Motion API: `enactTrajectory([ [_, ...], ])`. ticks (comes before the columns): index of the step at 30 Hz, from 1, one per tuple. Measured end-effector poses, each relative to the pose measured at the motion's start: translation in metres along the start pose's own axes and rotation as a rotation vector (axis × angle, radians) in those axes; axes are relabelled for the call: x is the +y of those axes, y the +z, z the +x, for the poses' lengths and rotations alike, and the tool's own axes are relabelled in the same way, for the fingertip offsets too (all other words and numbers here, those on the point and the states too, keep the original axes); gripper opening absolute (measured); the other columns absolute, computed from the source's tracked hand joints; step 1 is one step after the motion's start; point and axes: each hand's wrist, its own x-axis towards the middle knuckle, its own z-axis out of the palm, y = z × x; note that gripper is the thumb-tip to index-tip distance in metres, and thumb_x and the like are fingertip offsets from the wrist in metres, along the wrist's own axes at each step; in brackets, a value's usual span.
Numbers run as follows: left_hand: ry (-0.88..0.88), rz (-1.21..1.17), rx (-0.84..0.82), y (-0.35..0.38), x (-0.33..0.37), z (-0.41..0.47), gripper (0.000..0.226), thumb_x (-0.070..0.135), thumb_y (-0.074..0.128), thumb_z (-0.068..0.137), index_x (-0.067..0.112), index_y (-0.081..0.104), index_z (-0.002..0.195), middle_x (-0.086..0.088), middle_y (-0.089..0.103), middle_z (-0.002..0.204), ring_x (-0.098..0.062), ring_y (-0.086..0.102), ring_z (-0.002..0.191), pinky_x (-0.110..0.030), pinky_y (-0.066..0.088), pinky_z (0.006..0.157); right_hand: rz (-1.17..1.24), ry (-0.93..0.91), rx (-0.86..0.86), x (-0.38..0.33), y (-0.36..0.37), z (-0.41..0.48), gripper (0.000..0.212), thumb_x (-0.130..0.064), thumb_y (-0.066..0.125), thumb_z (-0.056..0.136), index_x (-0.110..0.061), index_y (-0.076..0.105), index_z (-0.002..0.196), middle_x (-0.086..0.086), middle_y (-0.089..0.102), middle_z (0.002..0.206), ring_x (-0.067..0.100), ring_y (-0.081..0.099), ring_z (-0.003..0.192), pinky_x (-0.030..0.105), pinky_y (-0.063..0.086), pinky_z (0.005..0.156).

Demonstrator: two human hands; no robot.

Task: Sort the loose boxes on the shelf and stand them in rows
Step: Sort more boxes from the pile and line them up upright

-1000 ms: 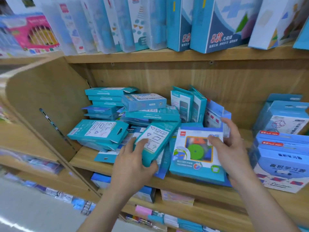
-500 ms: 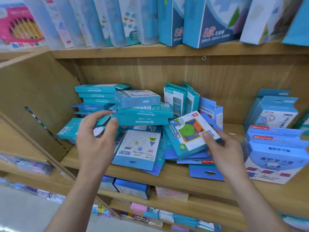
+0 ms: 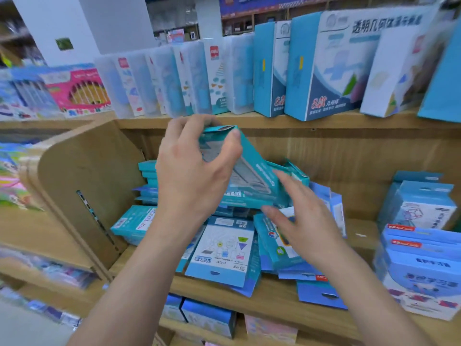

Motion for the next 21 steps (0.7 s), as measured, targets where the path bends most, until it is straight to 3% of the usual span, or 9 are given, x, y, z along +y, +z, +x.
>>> enactTrajectory([
  [2, -0.021, -0.095, -0.093, -0.001, 0.004, 0.005, 0.057, 0.063, 0.046, 0.081, 0.030, 0.048, 0.128, 0.006, 0.053, 0.117, -0.003, 0.052, 0.100, -0.021, 0.043, 0.089, 0.178, 0.069, 0.095, -0.001, 0.004, -0.002, 0.023, -0.030, 0.061, 0.090, -0.032, 0.054, 0.111, -0.008, 0.068, 0.099, 0.016, 0.062, 0.089, 0.036, 0.052, 0.074],
  [3, -0.061, -0.197, -0.133, -0.002, 0.003, 0.004, 0.063, 0.063, 0.049, 0.084, 0.031, 0.037, 0.137, 0.006, 0.052, 0.122, -0.005, 0.057, 0.099, -0.026, 0.048, 0.087, 0.386, 0.160, 0.080, -0.004, 0.001, -0.006, 0.017, -0.027, 0.061, 0.091, -0.027, 0.056, 0.107, -0.006, 0.071, 0.094, 0.017, 0.066, 0.084, 0.037, 0.055, 0.068],
  [5, -0.202, -0.338, -0.195, 0.000, 0.000, -0.004, 0.070, 0.059, 0.054, 0.083, 0.031, 0.026, 0.142, 0.008, 0.056, 0.119, -0.004, 0.062, 0.088, -0.030, 0.054, 0.075, 0.799, 0.361, -0.017, -0.010, -0.008, -0.015, 0.020, -0.022, 0.059, 0.091, -0.019, 0.059, 0.111, 0.000, 0.075, 0.092, 0.022, 0.071, 0.079, 0.030, 0.057, 0.058],
  [7, -0.370, -0.404, -0.292, 0.006, -0.002, -0.024, 0.057, 0.045, 0.059, 0.084, 0.026, 0.041, 0.134, 0.009, 0.067, 0.102, -0.004, 0.061, 0.072, -0.027, 0.052, 0.066, 0.955, 0.425, -0.086, -0.010, -0.014, -0.022, 0.031, -0.027, 0.058, 0.085, -0.015, 0.059, 0.113, 0.007, 0.075, 0.093, 0.029, 0.072, 0.077, 0.025, 0.056, 0.053],
  [10, -0.504, -0.579, -0.388, 0.016, 0.002, -0.053, 0.022, 0.020, 0.057, 0.091, 0.013, 0.064, 0.111, 0.002, 0.073, 0.080, -0.002, 0.059, 0.057, -0.017, 0.045, 0.051, 0.986, 0.454, -0.100, -0.008, -0.019, -0.031, 0.039, -0.032, 0.059, 0.077, -0.014, 0.059, 0.112, 0.010, 0.074, 0.094, 0.033, 0.072, 0.076, 0.024, 0.055, 0.052],
  [13, -0.544, -0.647, -0.358, 0.018, 0.001, -0.071, 0.015, 0.013, 0.057, 0.092, 0.009, 0.067, 0.102, 0.003, 0.073, 0.074, 0.000, 0.060, 0.055, -0.013, 0.043, 0.048, 0.973, 0.484, -0.129, -0.004, -0.020, -0.038, 0.040, -0.030, 0.060, 0.076, -0.014, 0.060, 0.112, 0.008, 0.074, 0.097, 0.029, 0.072, 0.082, 0.027, 0.058, 0.059],
  [16, -0.603, -0.640, -0.397, 0.017, -0.004, -0.090, 0.016, 0.014, 0.058, 0.090, 0.010, 0.066, 0.104, 0.004, 0.073, 0.072, 0.000, 0.058, 0.054, -0.015, 0.044, 0.050, 0.998, 0.529, -0.150, -0.001, -0.025, -0.043, 0.042, -0.023, 0.064, 0.073, -0.014, 0.060, 0.113, 0.006, 0.074, 0.102, 0.023, 0.071, 0.092, 0.029, 0.058, 0.069],
  [19, -0.651, -0.620, -0.530, 0.016, -0.018, -0.120, 0.021, 0.014, 0.061, 0.089, 0.013, 0.064, 0.110, -0.003, 0.075, 0.081, -0.007, 0.065, 0.067, -0.024, 0.051, 0.058, 0.987, 0.554, -0.128, 0.000, -0.028, -0.050, 0.036, -0.013, 0.065, 0.074, -0.019, 0.058, 0.108, 0.006, 0.075, 0.092, 0.022, 0.073, 0.080, 0.027, 0.056, 0.056],
  [21, -0.573, -0.468, -0.544, 0.014, -0.036, -0.143, 0.021, 0.012, 0.063, 0.088, 0.023, 0.067, 0.106, 0.005, 0.074, 0.088, -0.006, 0.065, 0.082, -0.026, 0.054, 0.071, 0.935, 0.569, -0.085, 0.002, -0.026, -0.056, 0.031, -0.007, 0.064, 0.078, -0.020, 0.057, 0.105, 0.003, 0.076, 0.087, 0.019, 0.073, 0.074, 0.025, 0.055, 0.052],
])
